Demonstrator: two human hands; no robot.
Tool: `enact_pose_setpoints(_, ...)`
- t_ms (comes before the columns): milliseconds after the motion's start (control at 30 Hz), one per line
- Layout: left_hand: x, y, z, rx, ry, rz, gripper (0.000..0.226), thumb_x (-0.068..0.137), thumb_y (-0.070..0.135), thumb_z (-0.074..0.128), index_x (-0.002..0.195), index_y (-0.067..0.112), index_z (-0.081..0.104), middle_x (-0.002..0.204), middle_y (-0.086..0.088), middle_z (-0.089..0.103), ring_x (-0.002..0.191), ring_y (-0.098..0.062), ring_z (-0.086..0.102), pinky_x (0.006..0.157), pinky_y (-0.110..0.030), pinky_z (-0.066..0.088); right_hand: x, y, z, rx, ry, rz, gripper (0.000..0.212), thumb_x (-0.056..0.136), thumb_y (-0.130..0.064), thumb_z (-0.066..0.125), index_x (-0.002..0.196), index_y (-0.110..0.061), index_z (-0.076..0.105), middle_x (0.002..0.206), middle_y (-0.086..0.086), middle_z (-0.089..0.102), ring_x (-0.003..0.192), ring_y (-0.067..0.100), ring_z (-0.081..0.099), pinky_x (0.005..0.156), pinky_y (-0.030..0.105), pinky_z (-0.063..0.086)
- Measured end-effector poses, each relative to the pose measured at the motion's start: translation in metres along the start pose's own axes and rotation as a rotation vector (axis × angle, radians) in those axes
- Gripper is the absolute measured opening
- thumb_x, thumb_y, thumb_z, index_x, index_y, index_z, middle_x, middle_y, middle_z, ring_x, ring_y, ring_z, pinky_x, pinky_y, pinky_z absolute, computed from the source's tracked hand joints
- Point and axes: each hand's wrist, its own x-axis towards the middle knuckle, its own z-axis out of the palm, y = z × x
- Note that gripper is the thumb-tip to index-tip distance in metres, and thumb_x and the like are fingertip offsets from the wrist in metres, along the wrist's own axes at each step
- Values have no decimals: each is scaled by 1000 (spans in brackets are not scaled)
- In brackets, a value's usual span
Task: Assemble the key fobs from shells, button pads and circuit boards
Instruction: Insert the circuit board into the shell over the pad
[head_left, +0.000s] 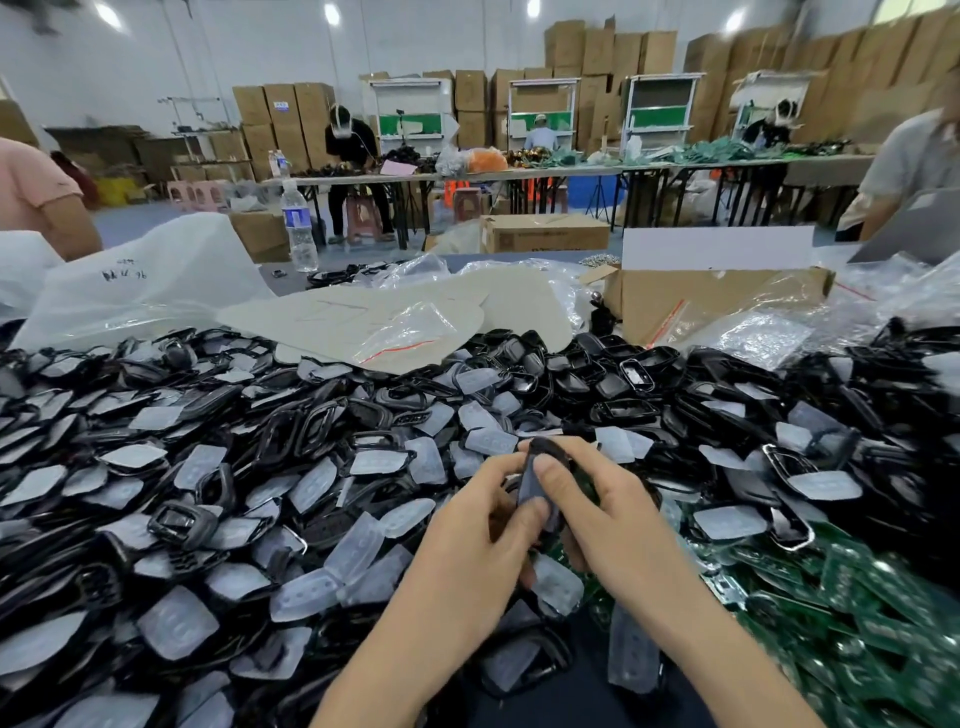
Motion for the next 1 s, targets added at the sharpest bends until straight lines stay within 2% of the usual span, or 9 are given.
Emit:
enact_pose_setpoints(67, 0, 1, 0, -16, 7, 2, 31, 101, 24, 57, 108, 54, 57, 75, -2, 61, 52, -12, 62, 51, -20, 45, 0, -2, 0, 15, -19, 15, 17, 100, -50, 50, 109, -51, 64, 60, -19, 59, 47, 1, 51, 46, 11, 37)
enact_pose_setpoints(167, 2, -1, -2, -67, 84, 12, 30, 100, 24, 60, 111, 52, 58, 78, -6, 62, 49, -13, 62, 50, -20, 45, -1, -1, -3, 182, -48, 143, 23, 103, -41, 47, 117, -57, 57, 66, -4, 56, 54, 12, 51, 45, 21, 40)
enact_pose_setpoints(300, 4, -4, -3, -144, 143, 1, 36, 98, 23, 63, 117, 53, 56, 73, -3, 60, 47, -13, 60, 50, -18, 45, 1, 1, -7, 254, -19, 216, 31, 102, -19, 40, 120, -42, 50, 72, -3, 66, 61, 11, 58, 51, 23, 45)
enact_pose_setpoints(433, 6, -6, -4, -187, 181, -18, 39, 98, 24, 64, 124, 53, 56, 74, 0, 57, 49, -13, 59, 51, -18, 45, 3, 3, -5, 268, -30, 212, 28, 102, -24, 47, 110, -50, 58, 84, 2, 76, 75, 11, 67, 67, 25, 47)
enact_pose_setpoints(500, 7, -7, -6, -192, 215, -17, 39, 99, 25, 63, 120, 56, 55, 70, 8, 57, 51, -11, 58, 50, -18, 45, 5, 2, -5, 349, -36, 182, 27, 97, -28, 54, 113, -47, 64, 93, 4, 77, 88, 15, 72, 80, 34, 52)
enact_pose_setpoints(567, 7, -8, -6, -197, 238, -22, 36, 101, 23, 59, 120, 53, 54, 70, 11, 60, 52, -11, 57, 49, -19, 44, 6, 2, -4, 398, -52, 161, 32, 92, -30, 57, 118, -47, 67, 100, 1, 76, 91, 18, 72, 88, 40, 55)
enact_pose_setpoints(700, 8, -7, -3, -191, 218, -23, 24, 105, 21, 50, 122, 38, 51, 72, 11, 60, 53, -11, 55, 48, -22, 44, 6, -1, -4, 422, -4, 154, 30, 91, -27, 68, 115, -45, 73, 84, -2, 72, 75, 13, 65, 64, 23, 51)
enact_pose_setpoints(833, 5, -8, -3, -80, 222, 39, 25, 105, 27, 48, 123, 45, 46, 74, 14, 59, 56, -8, 56, 53, -24, 49, 6, 3, -6, 471, 95, 141, 21, 84, -25, 80, 102, -35, 77, 73, -9, 66, 64, 7, 58, 59, 17, 48)
enact_pose_setpoints(1000, 3, -11, 0, 49, 217, 114, 27, 104, 35, 46, 127, 48, 44, 79, 13, 60, 56, -12, 55, 56, -37, 49, 8, 6, -3, 499, 120, 146, 32, 69, -35, 80, 100, -28, 80, 70, -7, 59, 56, 4, 46, 55, 17, 41)
